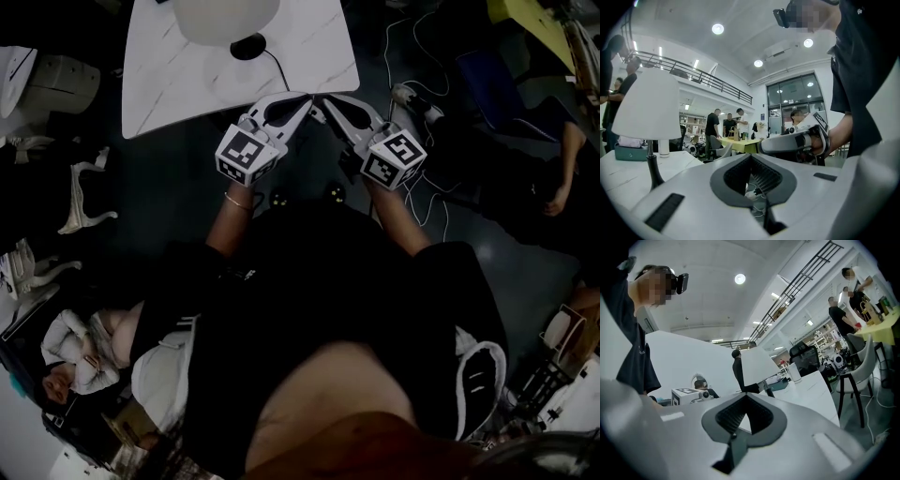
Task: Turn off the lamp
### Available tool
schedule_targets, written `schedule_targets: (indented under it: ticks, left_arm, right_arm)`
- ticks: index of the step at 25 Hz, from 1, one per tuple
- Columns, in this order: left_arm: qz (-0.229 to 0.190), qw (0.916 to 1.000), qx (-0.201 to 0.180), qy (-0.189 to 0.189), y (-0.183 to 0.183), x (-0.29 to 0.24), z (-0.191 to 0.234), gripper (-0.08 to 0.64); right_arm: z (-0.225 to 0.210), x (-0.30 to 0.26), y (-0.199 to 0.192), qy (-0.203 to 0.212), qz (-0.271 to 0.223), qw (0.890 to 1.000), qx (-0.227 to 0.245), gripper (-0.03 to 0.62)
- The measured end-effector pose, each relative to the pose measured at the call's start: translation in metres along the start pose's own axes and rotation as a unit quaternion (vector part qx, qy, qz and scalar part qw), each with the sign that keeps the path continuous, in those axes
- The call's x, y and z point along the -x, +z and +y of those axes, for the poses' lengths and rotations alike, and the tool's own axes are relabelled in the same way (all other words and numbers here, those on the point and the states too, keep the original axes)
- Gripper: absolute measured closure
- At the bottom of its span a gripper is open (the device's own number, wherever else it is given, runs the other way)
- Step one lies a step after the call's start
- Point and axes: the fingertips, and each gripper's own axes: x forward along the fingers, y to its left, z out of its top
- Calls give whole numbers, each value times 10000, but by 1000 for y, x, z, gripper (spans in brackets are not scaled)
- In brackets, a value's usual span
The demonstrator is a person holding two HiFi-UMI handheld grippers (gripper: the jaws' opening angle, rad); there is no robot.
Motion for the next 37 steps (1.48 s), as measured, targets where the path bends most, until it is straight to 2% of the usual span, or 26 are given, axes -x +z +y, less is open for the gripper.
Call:
schedule_targets:
  ticks: [6,13,20,24,37]
  left_arm:
    - [95,9999,24,-80,-3,-1,-5,552]
    - [107,9998,176,82,-7,3,-2,552]
    - [246,9960,572,641,-22,16,16,552]
    - [231,9944,646,800,-23,21,22,552]
    - [204,9960,540,689,-18,15,22,552]
  right_arm:
    - [3,-3,6,48,-37,10000,-10,592]
    - [0,1,1,-20,78,10000,-4,592]
    - [2,0,-5,-9,67,9999,-102,592]
    - [0,1,-6,-11,64,9999,-147,592]
    - [-9,0,-3,-51,8,9998,-205,592]
